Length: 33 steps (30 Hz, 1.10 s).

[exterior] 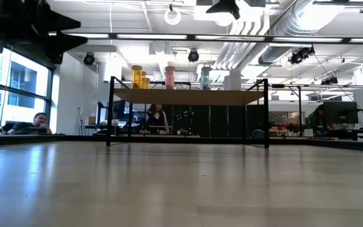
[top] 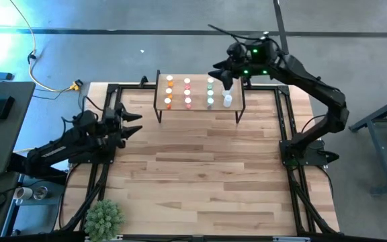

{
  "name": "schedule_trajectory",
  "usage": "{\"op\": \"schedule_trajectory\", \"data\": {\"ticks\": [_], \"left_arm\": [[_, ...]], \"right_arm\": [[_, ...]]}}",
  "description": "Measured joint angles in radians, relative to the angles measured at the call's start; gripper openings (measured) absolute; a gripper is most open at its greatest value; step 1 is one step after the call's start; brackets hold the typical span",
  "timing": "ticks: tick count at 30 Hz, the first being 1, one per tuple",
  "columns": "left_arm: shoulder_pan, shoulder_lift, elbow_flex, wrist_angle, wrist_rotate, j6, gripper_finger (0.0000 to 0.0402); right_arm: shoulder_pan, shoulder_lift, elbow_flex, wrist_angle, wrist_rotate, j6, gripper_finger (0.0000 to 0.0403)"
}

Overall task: Pick and place medicine bottles onto shelf by color
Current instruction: Return to Home Position

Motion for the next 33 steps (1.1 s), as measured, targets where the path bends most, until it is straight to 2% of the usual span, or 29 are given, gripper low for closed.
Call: {"op": "schedule_trajectory", "data": {"ticks": [8,11,16,24,28,33], "left_arm": [[0.0,-0.017,-0.158,0.193,-0.007,-0.083,0.0229],[0.001,-0.017,-0.202,0.222,-0.009,-0.083,0.0229],[0.002,0.003,-0.204,0.196,-0.067,-0.083,0.0229],[0.002,0.012,-0.204,0.192,-0.061,-0.069,0.0229],[0.002,0.012,-0.204,0.192,-0.06,-0.068,0.0229],[0.002,0.012,-0.204,0.192,-0.06,-0.068,0.0229]], "right_arm": [[0.0,-0.118,-0.004,-0.047,0.028,-0.086,0.0222],[0.0,-0.183,-0.078,-0.051,0.037,-0.109,0.0222],[0.0,-0.329,-0.335,0.049,0.041,-0.064,0.0222],[0.053,-0.607,-0.715,0.198,0.026,-0.016,0.0222],[0.082,-0.742,-0.899,0.294,0.067,0.005,0.0222],[0.121,-0.896,-1.111,0.417,0.069,0.064,0.0222]]}}
